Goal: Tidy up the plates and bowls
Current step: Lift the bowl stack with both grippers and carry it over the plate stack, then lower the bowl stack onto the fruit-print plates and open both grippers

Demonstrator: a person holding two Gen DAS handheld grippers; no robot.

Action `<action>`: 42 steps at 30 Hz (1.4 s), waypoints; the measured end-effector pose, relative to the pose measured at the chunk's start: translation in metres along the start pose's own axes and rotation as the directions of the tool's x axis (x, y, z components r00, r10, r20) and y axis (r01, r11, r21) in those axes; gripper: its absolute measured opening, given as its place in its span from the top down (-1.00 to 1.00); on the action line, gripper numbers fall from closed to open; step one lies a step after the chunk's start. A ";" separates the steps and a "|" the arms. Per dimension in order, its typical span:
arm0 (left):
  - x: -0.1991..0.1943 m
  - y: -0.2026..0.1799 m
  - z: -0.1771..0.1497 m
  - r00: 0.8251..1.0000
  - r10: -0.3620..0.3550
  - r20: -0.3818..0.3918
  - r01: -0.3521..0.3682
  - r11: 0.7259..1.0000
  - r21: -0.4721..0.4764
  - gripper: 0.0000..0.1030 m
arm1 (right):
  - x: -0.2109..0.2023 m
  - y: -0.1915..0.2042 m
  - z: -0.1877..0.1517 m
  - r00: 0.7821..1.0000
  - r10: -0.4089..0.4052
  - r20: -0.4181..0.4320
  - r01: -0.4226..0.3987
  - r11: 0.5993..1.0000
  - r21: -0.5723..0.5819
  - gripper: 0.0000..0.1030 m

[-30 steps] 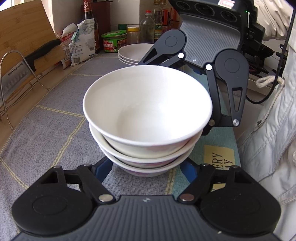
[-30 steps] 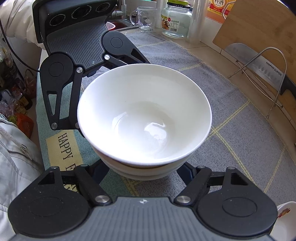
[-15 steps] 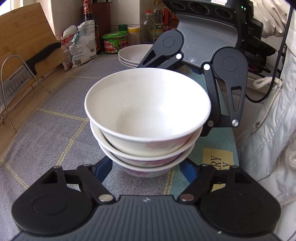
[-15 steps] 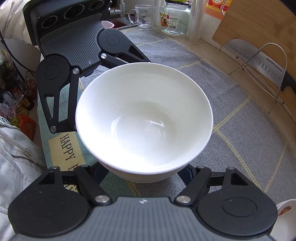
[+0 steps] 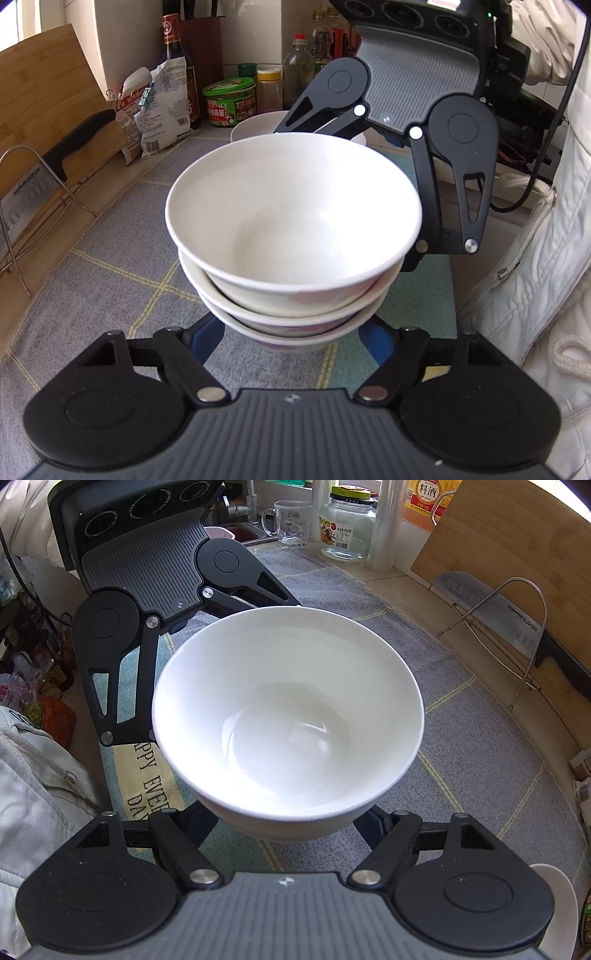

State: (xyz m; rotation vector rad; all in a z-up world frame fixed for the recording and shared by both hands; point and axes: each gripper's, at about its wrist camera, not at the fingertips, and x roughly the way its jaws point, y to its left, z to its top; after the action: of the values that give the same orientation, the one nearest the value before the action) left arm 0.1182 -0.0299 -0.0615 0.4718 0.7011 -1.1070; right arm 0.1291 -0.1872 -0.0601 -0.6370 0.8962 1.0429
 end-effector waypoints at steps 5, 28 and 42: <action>0.013 -0.008 0.022 1.000 -0.002 0.006 0.002 1.000 -0.009 -0.54 | -0.019 -0.012 -0.014 1.000 -0.007 -0.003 0.007 1.000 -0.013 -0.60; 0.103 -0.031 0.131 0.998 -0.025 0.055 0.020 0.996 0.089 -0.54 | -0.099 -0.085 -0.105 0.993 -0.116 0.005 0.116 0.993 0.020 -0.60; 0.144 -0.029 0.159 0.999 -0.007 0.049 0.001 0.992 0.126 -0.54 | -0.101 -0.120 -0.135 0.991 -0.130 -0.003 0.130 0.991 0.041 -0.60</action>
State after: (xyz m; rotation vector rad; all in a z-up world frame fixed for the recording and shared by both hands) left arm 0.1739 -0.2392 -0.0536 0.5485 0.5915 -1.1671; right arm 0.1747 -0.3884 -0.0363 -0.6522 0.8627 0.9049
